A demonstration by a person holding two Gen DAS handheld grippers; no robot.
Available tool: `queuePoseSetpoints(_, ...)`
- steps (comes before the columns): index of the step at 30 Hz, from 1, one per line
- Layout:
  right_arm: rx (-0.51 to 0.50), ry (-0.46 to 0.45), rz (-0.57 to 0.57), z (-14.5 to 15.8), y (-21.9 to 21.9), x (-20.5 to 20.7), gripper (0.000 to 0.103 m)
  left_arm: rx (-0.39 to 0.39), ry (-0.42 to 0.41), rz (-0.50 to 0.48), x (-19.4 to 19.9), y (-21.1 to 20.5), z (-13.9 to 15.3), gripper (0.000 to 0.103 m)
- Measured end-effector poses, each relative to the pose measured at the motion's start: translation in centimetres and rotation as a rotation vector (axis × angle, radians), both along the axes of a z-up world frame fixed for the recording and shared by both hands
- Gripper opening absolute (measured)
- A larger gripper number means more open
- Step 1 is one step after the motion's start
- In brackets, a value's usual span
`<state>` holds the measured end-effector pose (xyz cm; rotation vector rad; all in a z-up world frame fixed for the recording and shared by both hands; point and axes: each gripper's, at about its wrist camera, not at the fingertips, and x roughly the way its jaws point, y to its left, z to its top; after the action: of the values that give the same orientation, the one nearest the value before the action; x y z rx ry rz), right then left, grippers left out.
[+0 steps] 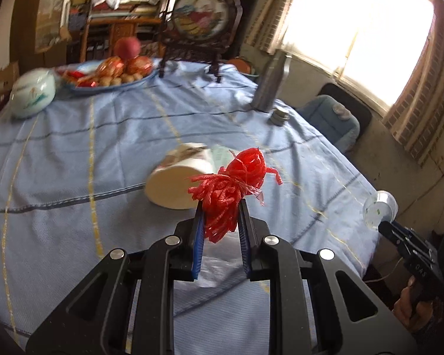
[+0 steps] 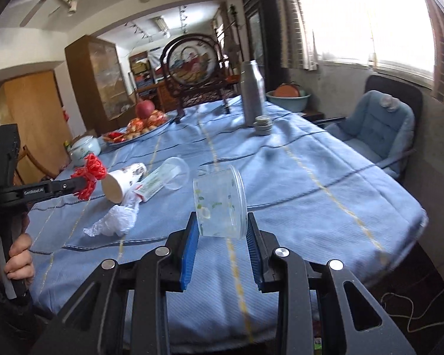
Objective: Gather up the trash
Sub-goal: 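Grasp the clear plastic container with the right tool while the left tool holds the tassel, then carry both items to the red wastebasket and open both tools over it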
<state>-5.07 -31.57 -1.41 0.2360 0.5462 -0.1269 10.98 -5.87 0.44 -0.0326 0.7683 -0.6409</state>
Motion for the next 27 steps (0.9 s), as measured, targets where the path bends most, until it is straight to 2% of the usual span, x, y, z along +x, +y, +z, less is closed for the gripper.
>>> queuePoseSetpoints(5, 0.02, -0.034, -0.042, 0.0, -2.0, -2.9, 0.032, 0.007, -0.035, -0.083, -3.3, -3.9, 1.2, 0.022)
queuePoseSetpoints(14, 0.049, -0.063, -0.186, -0.9, -7.0, -10.1, 0.032, -0.012, -0.023, -0.262, -8.6, -11.9, 0.9, 0.022)
queuePoseSetpoints(20, 0.064, -0.007, -0.321, -3.7, -11.2, -14.7, 0.032, 0.001, 0.008, -0.408, -12.1, -18.0, -0.2, 0.022)
queuePoseSetpoints(27, 0.168, 0.064, -0.474, -8.7, -16.8, -18.8, 0.032, 0.112, 0.073, -0.583, -16.8, -26.5, -4.3, 0.023)
